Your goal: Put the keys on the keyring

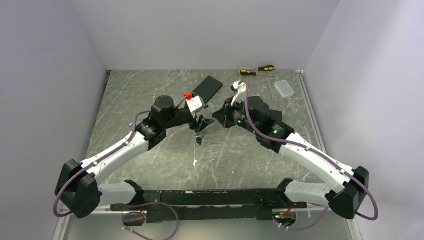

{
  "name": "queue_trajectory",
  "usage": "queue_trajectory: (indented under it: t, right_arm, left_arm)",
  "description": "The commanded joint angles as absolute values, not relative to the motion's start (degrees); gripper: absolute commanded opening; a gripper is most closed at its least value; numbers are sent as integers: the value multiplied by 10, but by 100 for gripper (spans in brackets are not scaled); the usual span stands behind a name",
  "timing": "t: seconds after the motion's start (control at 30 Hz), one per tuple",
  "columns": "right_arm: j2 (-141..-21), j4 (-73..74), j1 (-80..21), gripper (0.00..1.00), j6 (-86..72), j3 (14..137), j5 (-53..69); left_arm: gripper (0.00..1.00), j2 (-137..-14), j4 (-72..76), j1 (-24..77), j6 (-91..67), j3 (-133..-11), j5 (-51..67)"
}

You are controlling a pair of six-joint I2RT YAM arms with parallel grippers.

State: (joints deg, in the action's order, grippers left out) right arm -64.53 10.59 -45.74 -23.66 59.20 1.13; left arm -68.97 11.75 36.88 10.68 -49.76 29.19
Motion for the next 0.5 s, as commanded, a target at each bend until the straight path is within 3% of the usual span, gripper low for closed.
queue_trajectory:
  t: [0.0,0.1,0.2,0.23,0.3,0.33,0.47]
  right_arm:
    - [-636,51,-458,0,-243,596,21]
    - [-637,49,-458,0,-243,595,23]
    - [-640,46,-458,0,-243,595,28]
    - [-641,45,-458,0,-244,595,30]
    - [-641,43,-458,0,-245,595,32]
    - [-642,44,-458,0,-245,595,32]
    - [-642,53,-458,0,-240,601,26]
  left_arm:
    - [68,-701,135,375,99,-529,305]
    - [62,-709,134,378,101,-530,306]
    - [48,-717,139,384,102,-529,294]
    - [39,-720,144,386,104,-526,291]
    - [6,-724,148,388,112,-525,288]
    - [0,-726,146,389,112,-525,283]
    - [0,-724,136,389,108,-524,266]
